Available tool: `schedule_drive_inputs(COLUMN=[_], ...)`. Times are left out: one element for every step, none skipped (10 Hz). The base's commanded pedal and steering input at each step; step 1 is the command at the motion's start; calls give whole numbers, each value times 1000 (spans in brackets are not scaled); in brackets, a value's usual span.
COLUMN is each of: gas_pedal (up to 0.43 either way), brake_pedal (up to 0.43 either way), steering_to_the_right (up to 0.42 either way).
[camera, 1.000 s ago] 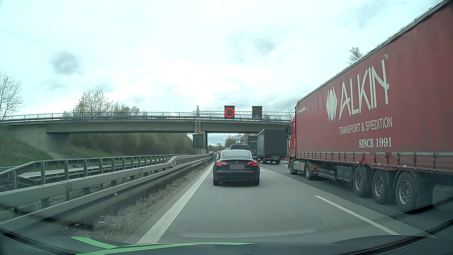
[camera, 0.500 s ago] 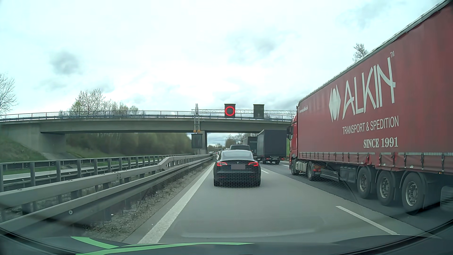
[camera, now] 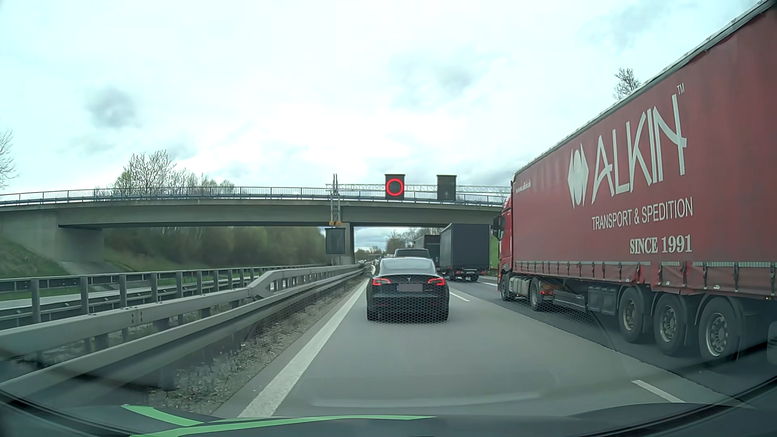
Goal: Follow the waypoints while adhering to traffic rules and regulations
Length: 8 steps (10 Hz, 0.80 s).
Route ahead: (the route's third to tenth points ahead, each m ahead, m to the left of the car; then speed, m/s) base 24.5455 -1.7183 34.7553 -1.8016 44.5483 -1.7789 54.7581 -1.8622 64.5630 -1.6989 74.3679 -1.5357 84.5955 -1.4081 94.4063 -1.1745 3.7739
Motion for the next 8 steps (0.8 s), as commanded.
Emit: schedule_drive_inputs(gas_pedal=[59,47,39,8,0,0,0,0], brake_pedal=[0,0,0,0,0,0,0,0], steering_to_the_right=[0,0,0,0,0,0,0,0])
